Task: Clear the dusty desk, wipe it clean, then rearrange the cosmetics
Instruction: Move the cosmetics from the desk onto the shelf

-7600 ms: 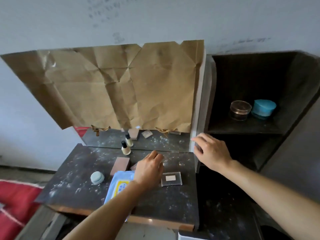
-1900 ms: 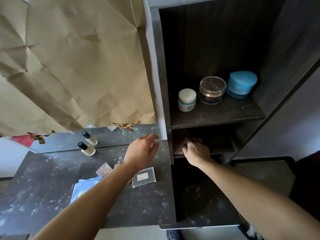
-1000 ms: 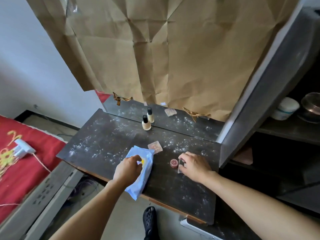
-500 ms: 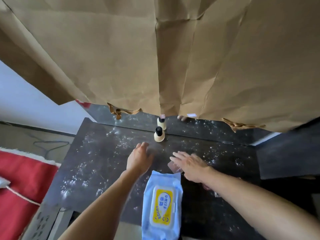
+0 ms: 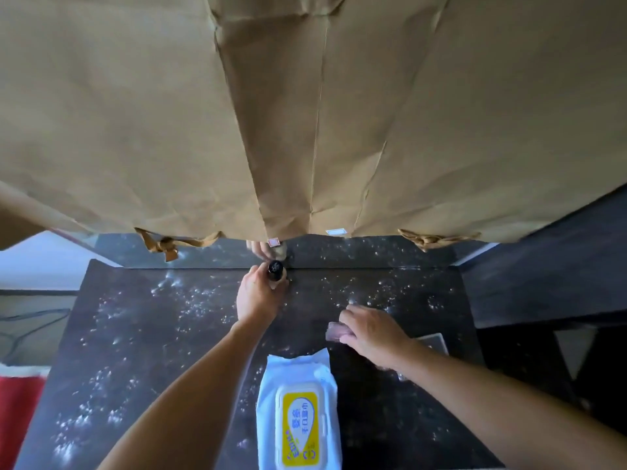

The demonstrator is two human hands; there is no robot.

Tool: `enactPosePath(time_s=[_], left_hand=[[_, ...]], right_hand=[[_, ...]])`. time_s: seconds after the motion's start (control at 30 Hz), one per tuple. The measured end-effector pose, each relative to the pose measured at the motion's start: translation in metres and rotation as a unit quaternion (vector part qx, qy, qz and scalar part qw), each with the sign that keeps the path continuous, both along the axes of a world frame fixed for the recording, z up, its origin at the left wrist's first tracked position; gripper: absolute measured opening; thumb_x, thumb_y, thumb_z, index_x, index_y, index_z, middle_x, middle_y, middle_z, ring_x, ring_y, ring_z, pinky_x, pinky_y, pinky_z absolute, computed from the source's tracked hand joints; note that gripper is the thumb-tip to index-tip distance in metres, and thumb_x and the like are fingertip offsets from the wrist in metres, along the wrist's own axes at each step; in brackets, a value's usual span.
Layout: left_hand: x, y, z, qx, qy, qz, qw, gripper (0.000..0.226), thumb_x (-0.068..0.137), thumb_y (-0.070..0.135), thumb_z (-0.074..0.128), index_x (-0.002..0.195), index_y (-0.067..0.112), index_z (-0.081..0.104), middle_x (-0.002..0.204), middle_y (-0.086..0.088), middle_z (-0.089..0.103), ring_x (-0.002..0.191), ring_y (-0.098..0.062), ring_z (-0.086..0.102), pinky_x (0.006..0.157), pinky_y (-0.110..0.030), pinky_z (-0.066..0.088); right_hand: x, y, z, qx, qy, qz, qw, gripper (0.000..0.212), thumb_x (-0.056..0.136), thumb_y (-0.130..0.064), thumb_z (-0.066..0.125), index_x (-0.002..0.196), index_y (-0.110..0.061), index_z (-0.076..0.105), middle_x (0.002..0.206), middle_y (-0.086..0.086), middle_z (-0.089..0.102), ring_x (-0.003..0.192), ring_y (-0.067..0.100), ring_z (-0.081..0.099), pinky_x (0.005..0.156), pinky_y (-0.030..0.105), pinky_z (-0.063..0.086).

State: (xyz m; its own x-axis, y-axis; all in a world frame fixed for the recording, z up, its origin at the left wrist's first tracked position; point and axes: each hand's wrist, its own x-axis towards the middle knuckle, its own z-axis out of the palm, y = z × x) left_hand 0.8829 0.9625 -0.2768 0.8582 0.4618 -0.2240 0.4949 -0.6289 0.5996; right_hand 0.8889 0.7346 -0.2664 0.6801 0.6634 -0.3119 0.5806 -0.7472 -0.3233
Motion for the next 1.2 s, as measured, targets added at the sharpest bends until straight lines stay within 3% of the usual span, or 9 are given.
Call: enactPosePath(time_s=[0.2, 0.4, 0.53, 0.8, 1.0, 1.1, 1.2], left_hand=[[-0.019, -0.038, 0.021, -0.028, -0.033, -0.013, 0.999, 0.020, 0.087, 0.029, 0.059, 0.092, 0.011, 0.052, 0.082, -0.014, 0.069, 0.078, -0.036, 0.062, 0.067, -0.040, 0.050], [-0.053, -0.120, 0.060, -0.041, -0.073, -0.073, 0.994, 0.018, 0.085, 0.021, 0.062, 0.094, 0.010, 0.052, 0.081, -0.012, 0.068, 0.078, -0.036, 0.062, 0.066, -0.038, 0.047], [-0.078, -0.198, 0.091, -0.049, -0.113, -0.103, 0.987, 0.020, 0.087, 0.026, 0.063, 0.095, 0.012, 0.052, 0.084, -0.010, 0.069, 0.080, -0.033, 0.064, 0.066, -0.036, 0.049], [-0.111, -0.360, 0.155, -0.036, -0.179, -0.185, 0.966, 0.017, 0.090, 0.028, 0.057, 0.091, 0.019, 0.042, 0.067, 0.007, 0.057, 0.064, -0.020, 0.058, 0.054, -0.029, 0.039], [-0.097, -0.447, 0.214, -0.025, -0.251, -0.243, 0.937, 0.033, 0.088, 0.028, 0.064, 0.110, 0.011, 0.046, 0.073, 0.000, 0.065, 0.074, -0.027, 0.063, 0.060, -0.029, 0.038], [-0.073, -0.474, 0.241, -0.047, -0.260, -0.257, 0.930, 0.029, 0.084, 0.027, 0.068, 0.103, 0.014, 0.051, 0.071, 0.007, 0.060, 0.072, -0.017, 0.061, 0.059, -0.021, 0.038], [-0.037, -0.495, 0.264, -0.058, -0.271, -0.261, 0.925, 0.026, 0.079, 0.024, 0.073, 0.095, 0.015, 0.055, 0.086, -0.002, 0.061, 0.080, -0.015, 0.058, 0.068, -0.021, 0.040]], right_hand=[[-0.007, -0.044, 0.026, 0.076, -0.046, -0.080, 0.993, 0.020, 0.092, -0.032, 0.055, 0.089, -0.012, 0.051, 0.084, 0.005, 0.064, 0.072, 0.025, 0.059, 0.060, 0.029, 0.031], [-0.034, -0.135, 0.045, 0.086, -0.063, -0.137, 0.985, 0.023, 0.095, -0.037, 0.049, 0.098, -0.014, 0.050, 0.090, 0.008, 0.069, 0.079, 0.028, 0.065, 0.058, 0.030, 0.037], [-0.058, -0.212, 0.056, 0.081, -0.089, -0.160, 0.980, 0.026, 0.094, -0.042, 0.046, 0.100, -0.018, 0.051, 0.095, 0.005, 0.069, 0.084, 0.026, 0.065, 0.063, 0.030, 0.042], [-0.097, -0.365, 0.085, 0.057, -0.121, -0.214, 0.968, 0.029, 0.092, -0.045, 0.047, 0.101, -0.017, 0.050, 0.098, 0.009, 0.068, 0.091, 0.032, 0.063, 0.067, 0.036, 0.043], [-0.105, -0.443, 0.110, 0.074, -0.142, -0.258, 0.953, 0.028, 0.092, -0.044, 0.048, 0.092, -0.016, 0.049, 0.086, 0.006, 0.066, 0.084, 0.028, 0.063, 0.061, 0.034, 0.037], [-0.104, -0.462, 0.117, 0.097, -0.137, -0.277, 0.946, 0.029, 0.090, -0.042, 0.050, 0.080, -0.018, 0.039, 0.073, 0.003, 0.059, 0.075, 0.028, 0.062, 0.057, 0.032, 0.032], [-0.100, -0.471, 0.120, 0.106, -0.120, -0.289, 0.944, 0.029, 0.090, -0.042, 0.051, 0.079, -0.019, 0.036, 0.070, -0.001, 0.055, 0.071, 0.026, 0.060, 0.057, 0.031, 0.032]])
